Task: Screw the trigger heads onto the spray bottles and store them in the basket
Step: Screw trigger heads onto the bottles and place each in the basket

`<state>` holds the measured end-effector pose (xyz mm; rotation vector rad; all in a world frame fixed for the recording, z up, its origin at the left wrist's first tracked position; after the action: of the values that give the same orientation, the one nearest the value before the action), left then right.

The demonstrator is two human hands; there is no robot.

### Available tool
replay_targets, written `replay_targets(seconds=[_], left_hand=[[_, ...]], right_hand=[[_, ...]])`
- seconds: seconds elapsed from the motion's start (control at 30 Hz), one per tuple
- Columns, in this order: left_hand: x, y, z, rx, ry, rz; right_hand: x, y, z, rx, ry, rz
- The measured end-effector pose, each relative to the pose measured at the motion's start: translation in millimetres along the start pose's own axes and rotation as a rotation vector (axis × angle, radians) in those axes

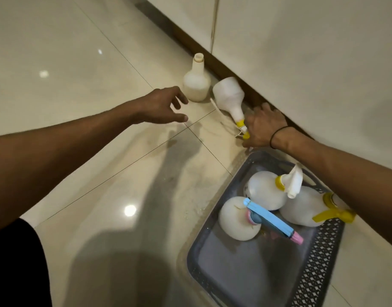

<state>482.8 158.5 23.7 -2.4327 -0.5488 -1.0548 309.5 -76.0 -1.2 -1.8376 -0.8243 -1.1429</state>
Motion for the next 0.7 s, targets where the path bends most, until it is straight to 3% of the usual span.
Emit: replay_targets(seconds=[0.1,0.2,0.33,0.47,0.7], left_hand=[[11.2,38.6,-0.4,0.011,-0.002,-0.161],[18.7,72.1,-2.0,0.056,-0.04,-0.296],[10.7,106.7,-1.3,0.125,-0.055,-0.293],[-6.0,133.7,2.3,0.137,-0.076,-0.292],[-11.1,123.4,-4.6,-0.094,0.12,-0.385]], right_hand=[[11.5,-17.1,8.0,0.045,0.035,-0.262],[21.2,-29.7,16.4,0.041,0.29,-0.291],[28.8,-39.5,23.1,-0.021,0.418,-0.342],[31.7,-46.1,25.1,-0.097,0.462,-0.303],[24.6,-54.1,10.7,-0.164,0.628,-0.101]])
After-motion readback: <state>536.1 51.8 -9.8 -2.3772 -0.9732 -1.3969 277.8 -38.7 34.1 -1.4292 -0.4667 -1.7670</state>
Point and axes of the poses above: each hand's wrist, its own y-axis towards the middle knuckle, its own x-axis out of the back of the hand, z = x × y, the point moved 2 cm from there along y, towards the middle knuckle, and after that the axes turned 8 degrees about -x, right-handed, at the moved point
